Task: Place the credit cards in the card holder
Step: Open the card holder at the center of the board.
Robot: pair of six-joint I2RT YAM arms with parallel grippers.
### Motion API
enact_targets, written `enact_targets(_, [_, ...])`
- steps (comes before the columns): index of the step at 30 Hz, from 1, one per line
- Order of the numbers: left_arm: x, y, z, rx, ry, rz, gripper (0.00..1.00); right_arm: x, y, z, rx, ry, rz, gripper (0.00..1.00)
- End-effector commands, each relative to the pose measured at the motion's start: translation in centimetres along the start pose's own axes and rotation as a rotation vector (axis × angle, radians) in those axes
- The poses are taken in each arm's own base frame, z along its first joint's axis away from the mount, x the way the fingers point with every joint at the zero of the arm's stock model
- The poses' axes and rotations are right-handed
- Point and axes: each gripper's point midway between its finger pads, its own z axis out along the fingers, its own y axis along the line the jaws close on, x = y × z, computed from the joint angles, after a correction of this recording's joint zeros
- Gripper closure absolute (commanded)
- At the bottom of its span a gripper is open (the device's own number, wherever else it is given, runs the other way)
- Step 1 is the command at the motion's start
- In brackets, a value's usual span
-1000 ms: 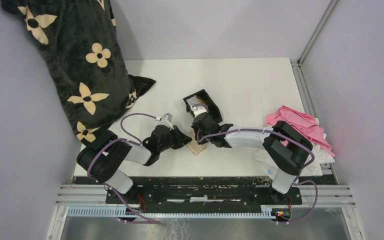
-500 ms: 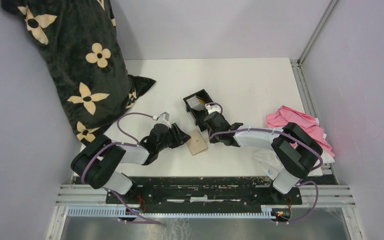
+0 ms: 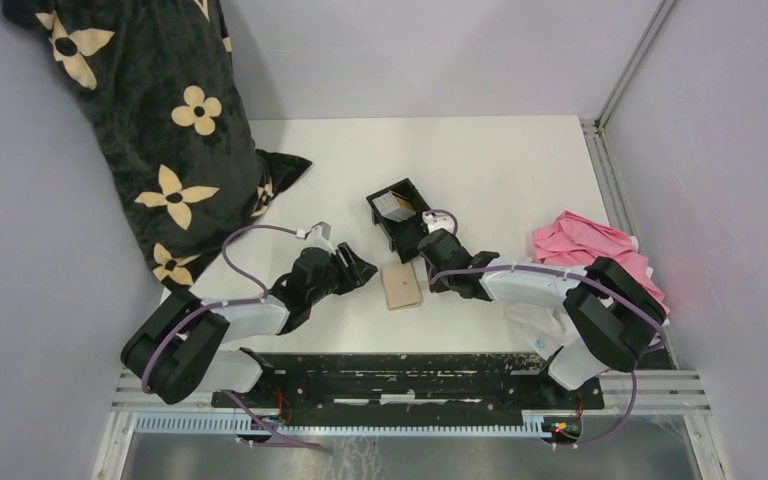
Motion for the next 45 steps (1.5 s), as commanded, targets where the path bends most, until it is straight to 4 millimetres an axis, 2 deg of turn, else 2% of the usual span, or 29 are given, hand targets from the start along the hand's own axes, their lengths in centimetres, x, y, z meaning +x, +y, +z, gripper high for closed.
enact_targets(1, [-1.1, -0.1, -1.0, 0.01, -0.058, 0.009, 0.4, -0.8, -0.5, -0.9, 0.01, -0.044, 0.049, 0.98])
enact_targets(10, [0.1, 0.3, -0.9, 0.027, -0.025, 0.007, 0.54, -0.2, -1.1, -1.0, 0.038, -0.038, 0.07, 0.91])
enact_targets(15, [0.7, 0.2, -0.8, 0.046, -0.012, -0.001, 0.6, -0.3, -1.5, -1.1, 0.061, -0.04, 0.068, 0.75])
enact_targets(22, [0.8, 0.1, -0.8, 0.045, -0.009, 0.01, 0.62, -1.1, -2.1, -1.7, 0.093, -0.06, 0.066, 0.58])
enact_targets(33, [0.8, 0.2, -1.0, 0.043, -0.006, 0.028, 0.64, -1.4, -3.0, -1.9, 0.145, -0.066, 0.043, 0.55])
enact_targets(45, [0.6, -1.2, -0.8, 0.078, -0.001, 0.028, 0.68, -1.6, -3.7, -2.3, 0.175, -0.078, 0.033, 0.55])
